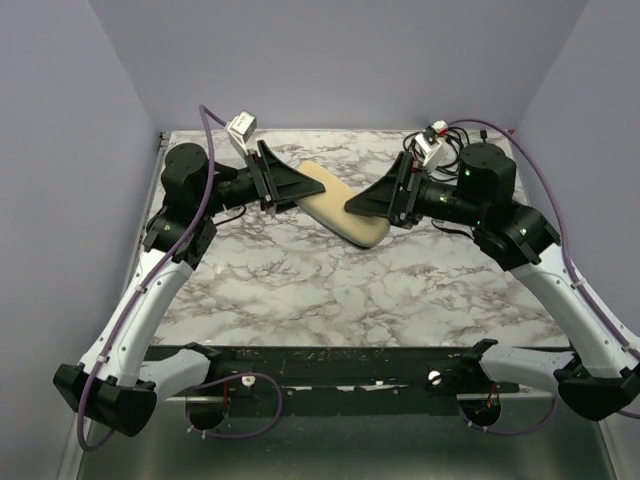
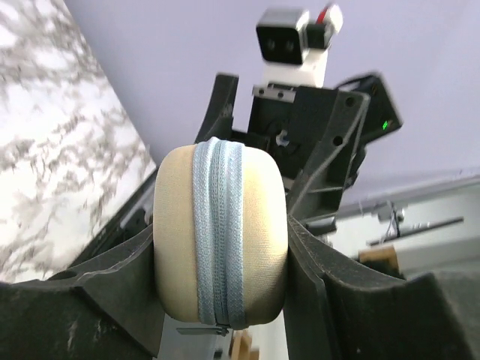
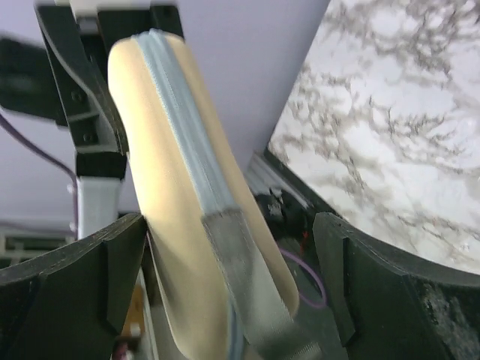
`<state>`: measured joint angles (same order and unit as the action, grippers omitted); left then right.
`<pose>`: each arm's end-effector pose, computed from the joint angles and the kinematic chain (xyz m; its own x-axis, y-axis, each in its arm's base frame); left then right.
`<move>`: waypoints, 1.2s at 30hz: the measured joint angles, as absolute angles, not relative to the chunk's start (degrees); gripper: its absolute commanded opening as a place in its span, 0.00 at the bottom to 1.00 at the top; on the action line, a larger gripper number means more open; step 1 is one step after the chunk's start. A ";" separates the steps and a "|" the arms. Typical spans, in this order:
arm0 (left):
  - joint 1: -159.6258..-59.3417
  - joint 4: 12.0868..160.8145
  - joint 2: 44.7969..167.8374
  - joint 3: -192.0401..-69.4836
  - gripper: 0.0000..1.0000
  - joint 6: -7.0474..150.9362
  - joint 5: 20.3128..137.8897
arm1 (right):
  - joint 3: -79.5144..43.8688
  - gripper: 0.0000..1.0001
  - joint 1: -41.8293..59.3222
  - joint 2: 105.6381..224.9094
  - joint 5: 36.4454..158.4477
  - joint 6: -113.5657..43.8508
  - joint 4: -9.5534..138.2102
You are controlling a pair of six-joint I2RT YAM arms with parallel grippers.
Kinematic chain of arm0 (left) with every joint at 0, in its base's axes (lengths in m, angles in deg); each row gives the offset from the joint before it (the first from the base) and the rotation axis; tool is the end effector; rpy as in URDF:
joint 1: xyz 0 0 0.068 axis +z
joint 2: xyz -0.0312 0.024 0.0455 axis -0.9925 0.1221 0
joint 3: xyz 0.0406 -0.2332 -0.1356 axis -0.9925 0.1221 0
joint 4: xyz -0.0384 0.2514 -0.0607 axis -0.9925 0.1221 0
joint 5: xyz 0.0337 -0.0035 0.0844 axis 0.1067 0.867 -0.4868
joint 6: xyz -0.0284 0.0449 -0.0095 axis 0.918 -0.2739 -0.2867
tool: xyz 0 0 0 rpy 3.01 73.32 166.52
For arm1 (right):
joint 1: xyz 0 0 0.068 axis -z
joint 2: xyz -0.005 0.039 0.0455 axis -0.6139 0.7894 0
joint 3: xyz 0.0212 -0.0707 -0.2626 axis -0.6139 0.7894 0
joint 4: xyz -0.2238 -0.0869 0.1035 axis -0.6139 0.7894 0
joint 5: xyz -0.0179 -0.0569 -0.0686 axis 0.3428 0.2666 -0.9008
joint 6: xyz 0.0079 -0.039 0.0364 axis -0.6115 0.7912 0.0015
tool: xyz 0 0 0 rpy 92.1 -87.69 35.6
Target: Open the umbrella
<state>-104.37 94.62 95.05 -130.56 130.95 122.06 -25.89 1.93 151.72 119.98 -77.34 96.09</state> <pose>0.2094 -0.1118 0.4468 -0.8902 -0.2858 -0.3548 0.3441 0.0886 -0.9348 0.1824 0.1543 0.4541 -0.8281 0.2091 -0.5202 -0.4148 0.3957 0.8194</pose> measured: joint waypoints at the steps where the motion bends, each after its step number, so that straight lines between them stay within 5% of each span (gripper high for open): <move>1: -104.26 93.92 93.80 -129.77 0.00 132.44 119.26 | -24.29 1.00 1.95 150.17 118.01 -79.48 94.15; 24: -106.05 82.45 82.79 -116.52 0.00 146.62 88.90 | -16.80 1.00 2.34 149.69 108.07 -101.23 70.26; 33: -108.72 78.95 82.81 -114.62 0.00 147.21 82.81 | -16.80 0.78 2.30 152.62 110.95 -103.81 66.78; 36: -109.64 78.25 82.81 -114.03 0.00 147.19 81.50 | -16.80 0.59 2.30 153.58 111.80 -104.18 66.80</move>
